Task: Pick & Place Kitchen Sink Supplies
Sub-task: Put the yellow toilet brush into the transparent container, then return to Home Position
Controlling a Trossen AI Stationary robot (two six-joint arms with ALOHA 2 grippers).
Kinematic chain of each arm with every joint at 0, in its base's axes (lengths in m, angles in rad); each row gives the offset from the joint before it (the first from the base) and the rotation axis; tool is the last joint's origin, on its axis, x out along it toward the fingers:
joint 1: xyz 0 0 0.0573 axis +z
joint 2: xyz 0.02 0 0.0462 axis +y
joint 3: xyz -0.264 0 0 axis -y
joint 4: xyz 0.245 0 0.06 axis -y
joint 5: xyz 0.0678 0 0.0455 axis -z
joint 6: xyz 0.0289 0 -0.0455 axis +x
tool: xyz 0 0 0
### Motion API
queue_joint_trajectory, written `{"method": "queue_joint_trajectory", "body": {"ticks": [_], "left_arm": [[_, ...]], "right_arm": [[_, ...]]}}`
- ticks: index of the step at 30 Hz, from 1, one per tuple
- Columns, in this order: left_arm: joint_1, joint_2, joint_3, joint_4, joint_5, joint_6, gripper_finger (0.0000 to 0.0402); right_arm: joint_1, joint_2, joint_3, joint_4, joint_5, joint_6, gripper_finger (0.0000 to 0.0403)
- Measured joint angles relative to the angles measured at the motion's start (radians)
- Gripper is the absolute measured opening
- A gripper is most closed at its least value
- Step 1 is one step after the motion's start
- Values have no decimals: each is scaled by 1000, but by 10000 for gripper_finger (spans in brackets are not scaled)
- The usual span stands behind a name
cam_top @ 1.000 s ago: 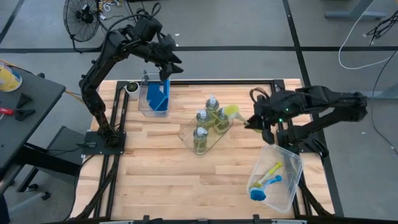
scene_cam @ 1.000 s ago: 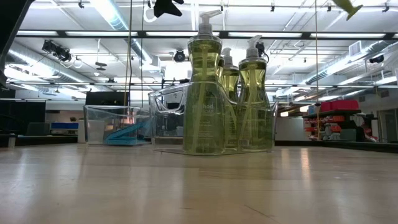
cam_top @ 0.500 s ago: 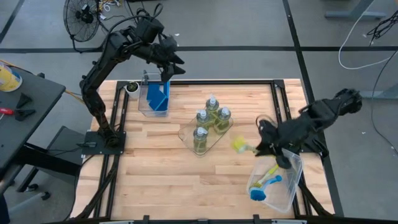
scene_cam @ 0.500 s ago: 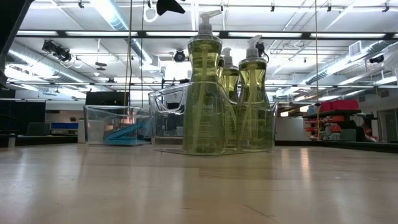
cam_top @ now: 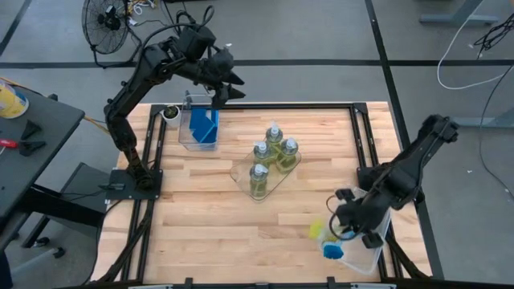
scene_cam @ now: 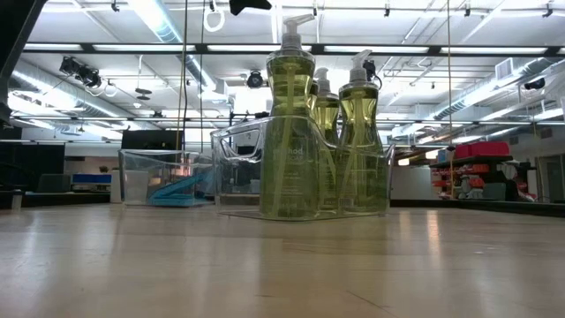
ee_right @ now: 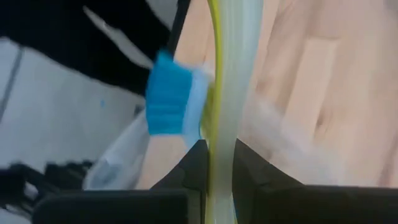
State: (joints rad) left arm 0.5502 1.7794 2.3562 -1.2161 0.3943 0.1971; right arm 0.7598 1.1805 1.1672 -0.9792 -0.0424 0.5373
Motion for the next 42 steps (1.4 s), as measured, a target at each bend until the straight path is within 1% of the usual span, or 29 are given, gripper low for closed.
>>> {"method": "queue_joint_trajectory", "body": {"ticks": [4, 8, 11, 14, 15, 20, 29, 33, 37, 42], "left_arm": [[-1, 0, 0, 9, -1, -4, 236], [0, 0, 0, 9, -2, -29, 236], [0, 0, 0, 9, -2, -28, 236], [0, 0, 0, 9, -2, -28, 236], [0, 0, 0, 9, -2, -28, 236], [0, 0, 0, 20, -2, -28, 236], [0, 0, 0, 32, -2, -28, 236], [0, 0, 0, 50, -2, -28, 236], [0, 0, 0, 54, -2, -29, 236], [0, 0, 0, 54, -2, -55, 236]], "right_arm": [[33, 0, -95, 22, -16, -3, 42], [44, 0, -139, 46, -48, 14, 43], [44, 0, -160, 77, -97, 67, 46], [44, 0, -178, 106, -175, 76, 59], [47, 0, -181, 110, -179, 77, 65], [53, 0, -181, 97, -131, 77, 111], [53, 0, -181, 32, -107, 92, 233], [53, 0, -181, 20, -105, 86, 263], [41, -4, -182, 20, -107, 84, 267], [-11, -36, -181, 18, -100, 78, 242]]}}
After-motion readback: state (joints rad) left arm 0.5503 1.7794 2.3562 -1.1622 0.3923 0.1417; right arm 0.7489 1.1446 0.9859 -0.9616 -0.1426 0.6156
